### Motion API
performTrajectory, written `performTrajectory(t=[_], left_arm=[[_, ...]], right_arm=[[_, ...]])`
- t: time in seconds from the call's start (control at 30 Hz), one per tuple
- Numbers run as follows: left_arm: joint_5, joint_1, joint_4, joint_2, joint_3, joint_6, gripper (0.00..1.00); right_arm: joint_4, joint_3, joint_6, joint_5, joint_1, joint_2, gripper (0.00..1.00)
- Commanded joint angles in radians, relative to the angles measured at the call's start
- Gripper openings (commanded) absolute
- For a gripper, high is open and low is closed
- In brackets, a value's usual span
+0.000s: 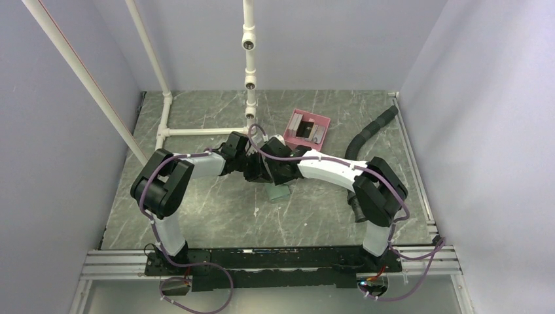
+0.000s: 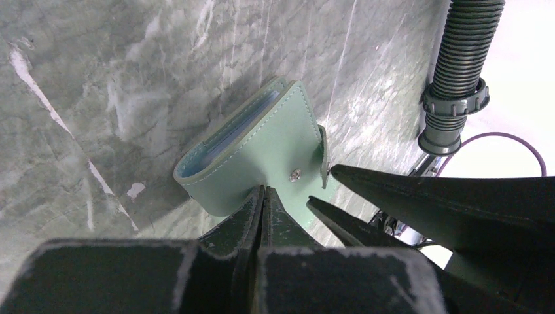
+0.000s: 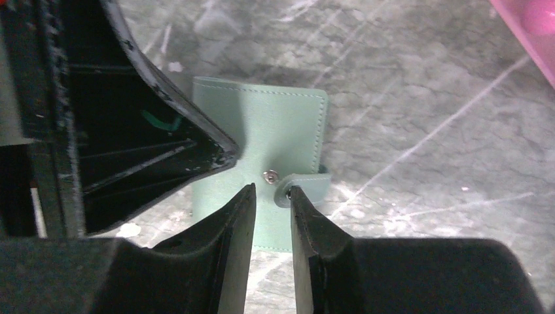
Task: Put the credit cards into the card holder
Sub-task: Close the card holder at the center of the board.
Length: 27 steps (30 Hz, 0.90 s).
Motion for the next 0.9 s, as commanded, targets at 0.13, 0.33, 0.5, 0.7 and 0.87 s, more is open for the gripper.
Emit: performTrajectory(t=[0.13, 0.33, 0.5, 0.7, 0.87], left_arm=[[-0.015, -0.002, 0.031, 0.014, -0.014, -0.003, 0.03], [-0.019, -0.002, 0.025, 0.004, -0.017, -0.002, 0.03], [-0.017, -0.002, 0.026, 0.001, -0.019, -0.002, 0.03], [-0.014, -0.002, 0.026, 0.005, -0.018, -0.002, 0.03], [-0.011, -0.002, 0.029, 0.007, -0.020, -0.003, 0.03]], right_arm=[[-0.069, 0.053, -0.008, 0.140, 0.024, 0.015, 0.30], [-0.065, 0.057, -0.008, 0.143, 0.027, 0.019, 0.21], [-0.067, 0.059, -0.005, 0.147, 0.029, 0.019, 0.09], [-0.040, 0.031, 0.002, 0.118, 0.024, -0.018, 0.00], [0.045, -0.038, 0.014, 0.000, -0.020, -0.065, 0.00]])
